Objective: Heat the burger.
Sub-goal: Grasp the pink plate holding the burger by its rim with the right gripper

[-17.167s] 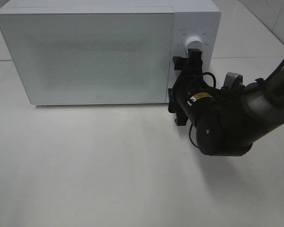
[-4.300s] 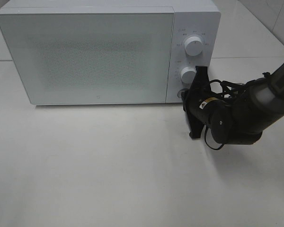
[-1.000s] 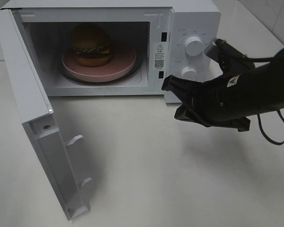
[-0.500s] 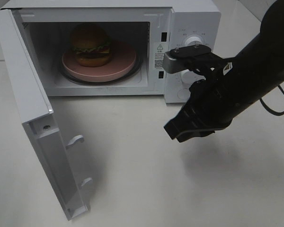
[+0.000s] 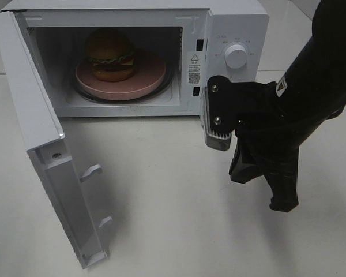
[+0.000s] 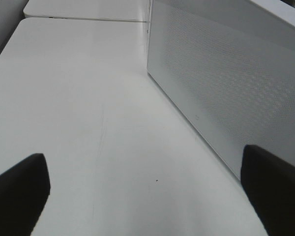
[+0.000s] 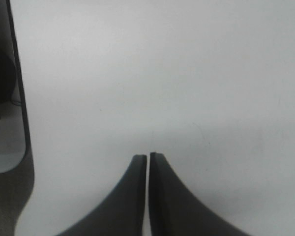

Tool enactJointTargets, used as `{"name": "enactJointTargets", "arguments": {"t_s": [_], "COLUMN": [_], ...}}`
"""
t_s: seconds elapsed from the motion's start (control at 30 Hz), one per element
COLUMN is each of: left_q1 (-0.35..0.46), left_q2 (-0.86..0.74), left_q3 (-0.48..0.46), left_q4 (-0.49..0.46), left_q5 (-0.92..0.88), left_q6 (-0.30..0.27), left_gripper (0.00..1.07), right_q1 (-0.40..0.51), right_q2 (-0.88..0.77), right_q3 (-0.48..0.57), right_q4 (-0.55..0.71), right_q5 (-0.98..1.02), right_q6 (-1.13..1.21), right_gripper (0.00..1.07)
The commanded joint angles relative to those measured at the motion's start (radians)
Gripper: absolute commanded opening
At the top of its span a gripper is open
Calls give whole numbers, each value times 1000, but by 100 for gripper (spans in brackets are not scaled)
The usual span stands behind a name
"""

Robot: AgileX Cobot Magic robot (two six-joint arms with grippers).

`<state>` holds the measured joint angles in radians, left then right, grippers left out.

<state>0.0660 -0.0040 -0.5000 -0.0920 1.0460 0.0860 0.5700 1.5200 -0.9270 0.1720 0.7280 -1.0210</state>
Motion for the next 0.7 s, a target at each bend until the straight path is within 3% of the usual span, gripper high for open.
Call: {"name": "enactJointTargets", "arguments": {"t_s": [0.03, 0.07, 0.13, 0.17, 0.23, 0.27, 0.33, 0.37, 0.43, 0.53, 0.7], "left_q1": [1, 1, 1, 1, 1, 1, 1, 1, 1, 1, 1], "left_q2": [-21, -21, -21, -21, -21, -21, -21, -21, -21, -21, -21], "left_q3": [3, 3, 3, 3, 3, 3, 3, 3, 3, 3, 3], "left_q4": [-6, -6, -6, -6, -6, -6, -6, -6, -6, -6, -6], "left_q5": [-8, -8, -8, -8, -8, -8, -8, -8, -8, -8, -8], "left_q6": [-6, -6, -6, -6, -6, -6, -6, -6, -6, -6, -6], "left_gripper": [98, 98, 98, 98, 98, 98, 98, 98, 98, 98, 98], "right_q1": [35, 35, 51, 51, 65, 65, 81, 81, 96, 98, 98], "right_q2": [-7, -7, -7, -7, -7, -7, -7, -7, -7, -7, -7], "right_q3": [-7, -7, -7, -7, -7, -7, -9, -9, -26, -54, -96], "right_q4": [-81, -81, -136, -136, -187, -187, -241, -241, -302, -346, -379], "right_q5": [13, 13, -4, -4, -40, -40, -79, -79, -84, -85, -86], "right_q6": [-140, -140, -154, -154, -120, -120, -62, -62, -1, 51, 70], "right_gripper": [17, 17, 30, 30, 50, 50, 71, 71, 88, 95, 93]}}
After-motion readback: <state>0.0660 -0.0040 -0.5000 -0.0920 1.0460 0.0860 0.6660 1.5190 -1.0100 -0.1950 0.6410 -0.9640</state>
